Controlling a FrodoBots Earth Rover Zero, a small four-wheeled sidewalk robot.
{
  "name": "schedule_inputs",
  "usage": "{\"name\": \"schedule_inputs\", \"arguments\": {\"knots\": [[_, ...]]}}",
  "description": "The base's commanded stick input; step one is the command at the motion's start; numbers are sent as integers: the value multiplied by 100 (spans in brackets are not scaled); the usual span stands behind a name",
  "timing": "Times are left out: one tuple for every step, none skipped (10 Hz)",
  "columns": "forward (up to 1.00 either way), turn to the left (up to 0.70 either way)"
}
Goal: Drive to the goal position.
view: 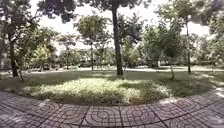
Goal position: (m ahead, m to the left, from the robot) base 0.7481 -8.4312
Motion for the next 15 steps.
{"name": "schedule_inputs", "arguments": {"knots": [[0,-45],[0,-45],[0,-45],[-50,-36],[-100,-11],[-100,0],[-100,0],[-100,0],[-100,0],[-100,0],[-14,0],[0,0],[0,0],[0,0],[0,0]]}}
